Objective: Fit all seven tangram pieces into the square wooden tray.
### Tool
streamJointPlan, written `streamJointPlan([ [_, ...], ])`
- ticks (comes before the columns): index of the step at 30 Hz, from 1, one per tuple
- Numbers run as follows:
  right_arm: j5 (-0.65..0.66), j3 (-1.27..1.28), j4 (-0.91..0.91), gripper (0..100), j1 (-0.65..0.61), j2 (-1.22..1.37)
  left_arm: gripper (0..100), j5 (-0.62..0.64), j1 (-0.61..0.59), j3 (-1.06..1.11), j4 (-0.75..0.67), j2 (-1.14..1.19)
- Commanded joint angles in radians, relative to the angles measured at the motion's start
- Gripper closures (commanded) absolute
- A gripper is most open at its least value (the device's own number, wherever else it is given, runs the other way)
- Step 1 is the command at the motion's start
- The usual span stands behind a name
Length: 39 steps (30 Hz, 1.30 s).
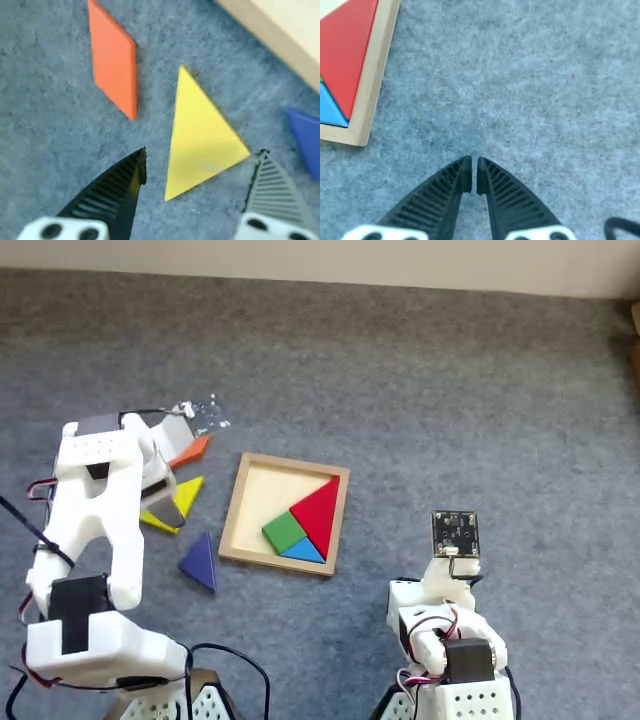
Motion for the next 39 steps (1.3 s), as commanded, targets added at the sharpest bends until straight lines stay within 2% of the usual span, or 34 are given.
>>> streamJointPlan([
  [1, -0.006, 0.136, 0.007, 96.4, 0.013, -0.022, 67, -0.011, -0.033, -0.076, -0.029, 0.077],
  [4, -0.006, 0.136, 0.007, 96.4, 0.013, -0.022, 67, -0.008, -0.045, -0.176, -0.003, 0.189],
  [10, -0.006, 0.136, 0.007, 96.4, 0.013, -0.022, 67, -0.009, -0.048, -0.383, 0.138, 0.384],
  [17, -0.006, 0.136, 0.007, 96.4, 0.013, -0.022, 72, -0.009, -0.038, -0.437, 0.161, 0.486],
  [21, -0.006, 0.136, 0.007, 96.4, 0.013, -0.022, 74, -0.008, -0.022, -0.409, 0.196, 0.476],
  [29, -0.006, 0.136, 0.007, 96.4, 0.013, -0.022, 84, -0.005, 0.033, -0.358, 0.315, 0.363],
  [35, -0.006, 0.136, 0.007, 96.4, 0.013, -0.022, 92, 0.112, 0.081, -0.3, 0.311, 0.262],
  [39, -0.006, 0.136, 0.007, 96.4, 0.013, -0.022, 94, 0.112, 0.094, -0.266, 0.311, 0.225],
])
